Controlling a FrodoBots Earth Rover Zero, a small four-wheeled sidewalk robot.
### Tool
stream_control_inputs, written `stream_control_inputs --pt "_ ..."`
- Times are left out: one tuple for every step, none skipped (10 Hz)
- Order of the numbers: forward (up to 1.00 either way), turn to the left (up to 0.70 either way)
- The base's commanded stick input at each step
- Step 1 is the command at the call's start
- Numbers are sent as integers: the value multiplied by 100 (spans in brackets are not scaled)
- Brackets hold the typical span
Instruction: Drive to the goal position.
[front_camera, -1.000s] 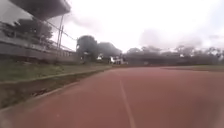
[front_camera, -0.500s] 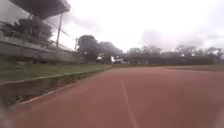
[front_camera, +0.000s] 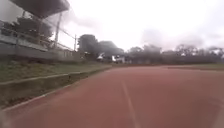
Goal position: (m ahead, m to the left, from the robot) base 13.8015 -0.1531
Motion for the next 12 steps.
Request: stream_control_inputs --pt "70 1" --pt "70 1" --pt "70 1" --pt "70 -12" --pt "70 -25" --pt "70 -34" --pt "70 -34" --pt "70 -34" --pt "70 1" --pt "70 1" --pt "70 1" --pt "70 1"
